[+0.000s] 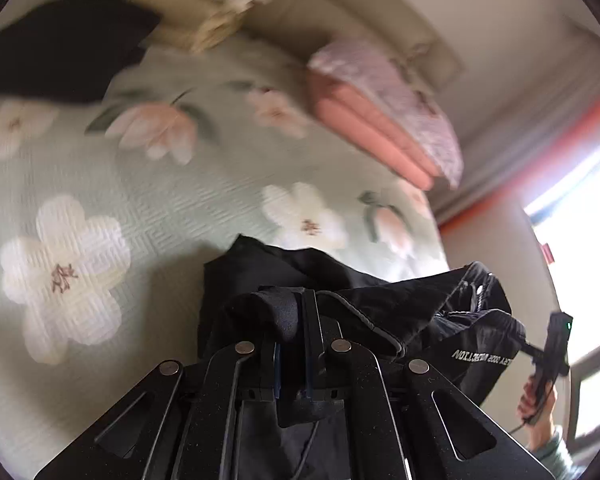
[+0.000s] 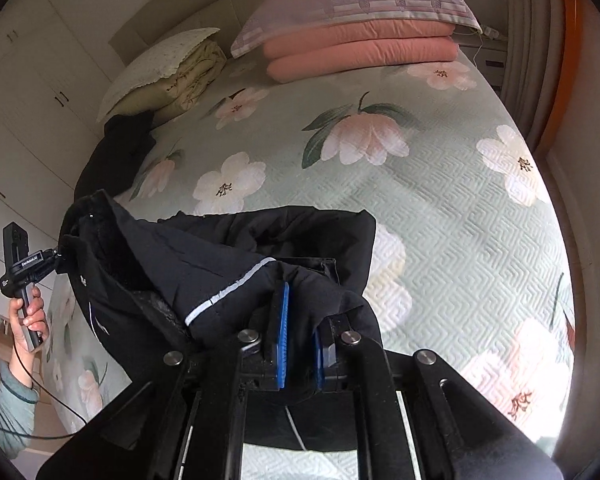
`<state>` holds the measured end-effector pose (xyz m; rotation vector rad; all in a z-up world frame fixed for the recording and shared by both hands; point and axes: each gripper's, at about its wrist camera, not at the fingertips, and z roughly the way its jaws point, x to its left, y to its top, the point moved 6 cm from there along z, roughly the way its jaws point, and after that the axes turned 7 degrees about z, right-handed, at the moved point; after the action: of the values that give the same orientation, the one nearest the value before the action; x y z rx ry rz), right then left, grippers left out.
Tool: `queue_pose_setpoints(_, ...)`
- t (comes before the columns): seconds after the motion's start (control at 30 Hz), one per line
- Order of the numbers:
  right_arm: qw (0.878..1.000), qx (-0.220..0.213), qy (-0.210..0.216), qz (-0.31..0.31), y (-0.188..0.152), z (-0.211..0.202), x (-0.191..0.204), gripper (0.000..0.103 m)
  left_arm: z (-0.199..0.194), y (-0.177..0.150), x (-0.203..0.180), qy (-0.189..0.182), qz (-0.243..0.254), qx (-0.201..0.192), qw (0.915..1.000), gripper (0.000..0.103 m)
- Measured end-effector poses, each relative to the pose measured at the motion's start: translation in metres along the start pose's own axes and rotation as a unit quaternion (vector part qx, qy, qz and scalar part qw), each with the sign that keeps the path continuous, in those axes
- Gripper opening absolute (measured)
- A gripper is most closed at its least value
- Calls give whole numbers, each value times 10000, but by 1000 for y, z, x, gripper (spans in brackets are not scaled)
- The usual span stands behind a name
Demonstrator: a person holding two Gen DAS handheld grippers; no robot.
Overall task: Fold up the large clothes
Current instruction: 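Grasp the jacket hem with both grippers and lift it toward the collar, then lay the hem over the jacket and release both grippers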
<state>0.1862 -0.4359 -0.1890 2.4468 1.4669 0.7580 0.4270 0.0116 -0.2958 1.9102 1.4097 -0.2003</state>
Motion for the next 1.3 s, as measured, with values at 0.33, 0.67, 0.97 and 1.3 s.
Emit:
queue_pose_setpoints(0.33,9905,859,392,1004,28,104,-46,15,89,7,67,-594,-1571,912,9816,13)
queue_pose_setpoints(0.67,9847,1202,933,852,30,56,-40,24,56,28,52,-1154,-1166,1867,9686,18)
queue_pose_setpoints(0.97,9857,422,1151,1158,43,-12,-43,84,45,35,62,-1302,-1460,2330,9526,18)
queue_pose_setpoints(1.3,9998,64,165,132,18,-13,-6,84,3,59,61,-1290,-962,1792,9706,78)
